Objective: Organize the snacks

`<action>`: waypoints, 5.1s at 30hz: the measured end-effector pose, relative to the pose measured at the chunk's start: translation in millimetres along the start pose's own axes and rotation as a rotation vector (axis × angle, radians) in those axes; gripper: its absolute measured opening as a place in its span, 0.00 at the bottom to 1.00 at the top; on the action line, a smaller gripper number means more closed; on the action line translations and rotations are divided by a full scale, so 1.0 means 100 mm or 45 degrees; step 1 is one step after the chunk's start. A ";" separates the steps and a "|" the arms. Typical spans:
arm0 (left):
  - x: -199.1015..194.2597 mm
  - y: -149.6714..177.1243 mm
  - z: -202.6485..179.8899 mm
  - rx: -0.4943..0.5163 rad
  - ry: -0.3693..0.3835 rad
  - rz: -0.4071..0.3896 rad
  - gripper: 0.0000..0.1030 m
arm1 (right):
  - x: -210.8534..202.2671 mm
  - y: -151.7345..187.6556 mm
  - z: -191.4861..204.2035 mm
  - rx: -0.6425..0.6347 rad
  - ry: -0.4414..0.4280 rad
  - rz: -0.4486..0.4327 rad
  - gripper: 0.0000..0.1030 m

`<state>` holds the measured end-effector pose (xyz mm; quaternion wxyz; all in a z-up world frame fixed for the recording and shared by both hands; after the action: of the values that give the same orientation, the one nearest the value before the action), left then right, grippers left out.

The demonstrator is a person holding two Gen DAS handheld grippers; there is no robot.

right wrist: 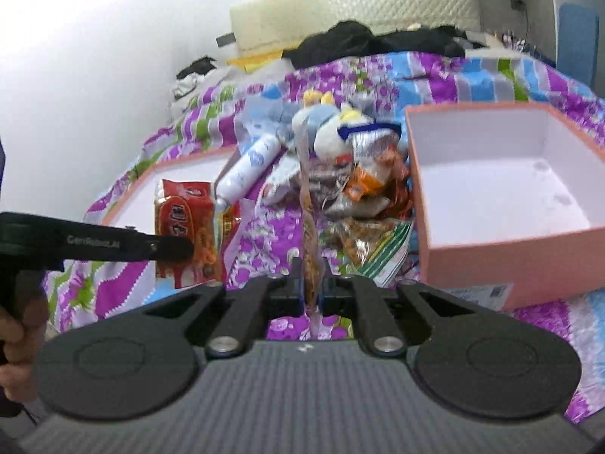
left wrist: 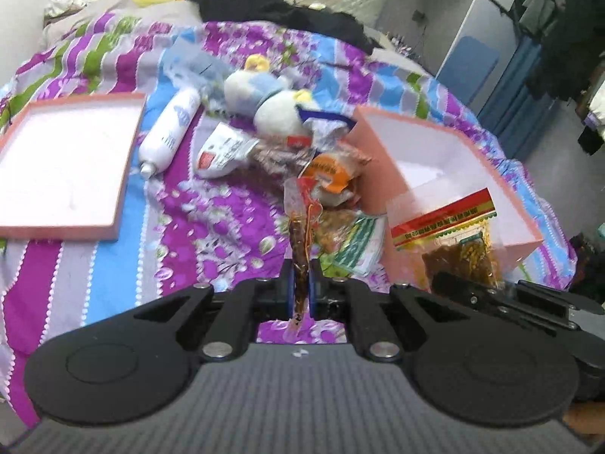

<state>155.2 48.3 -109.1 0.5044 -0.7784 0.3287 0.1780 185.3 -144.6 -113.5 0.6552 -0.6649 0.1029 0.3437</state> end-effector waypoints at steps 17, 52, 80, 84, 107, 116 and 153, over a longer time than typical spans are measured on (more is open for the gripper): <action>0.41 -0.54 -0.90 0.096 0.216 -0.050 0.08 | -0.32 -0.67 -0.82 0.026 0.194 -0.270 0.09; 2.04 -1.07 -1.27 0.179 0.350 0.108 0.45 | 0.93 -0.58 -1.89 0.241 0.436 -0.079 0.58; -0.28 -0.53 -1.12 0.256 0.151 -0.176 0.54 | -0.65 -0.45 -0.81 0.184 0.305 -0.286 0.58; -0.37 -0.38 -1.05 0.235 0.110 -0.171 0.54 | -0.71 -0.25 -0.75 0.215 0.311 -0.246 0.58; -0.32 0.32 -0.54 0.096 -0.024 -0.102 0.64 | -0.46 0.56 -0.38 0.068 0.288 -0.101 0.58; 0.04 0.33 -0.41 0.065 -0.026 -0.021 0.67 | -0.25 0.63 -0.33 0.061 0.302 -0.074 0.58; 1.54 -0.60 1.21 -0.282 0.101 0.074 0.82 | 1.42 0.36 0.42 -0.399 0.363 -0.030 0.56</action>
<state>313.8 122.8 -214.7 0.3965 -0.8260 0.3490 0.1966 256.1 -65.4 -221.8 0.5267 -0.8015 0.1319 0.2504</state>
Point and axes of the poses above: each gripper's, at about its wrist camera, not at the fingertips, and x roughly the way its jaws point, z to its left, y to its underside, the point moved 6 cm from there along x, roughly the way its jaws point, and after that the axes turned 14 degrees about y, right-handed, at the moved point
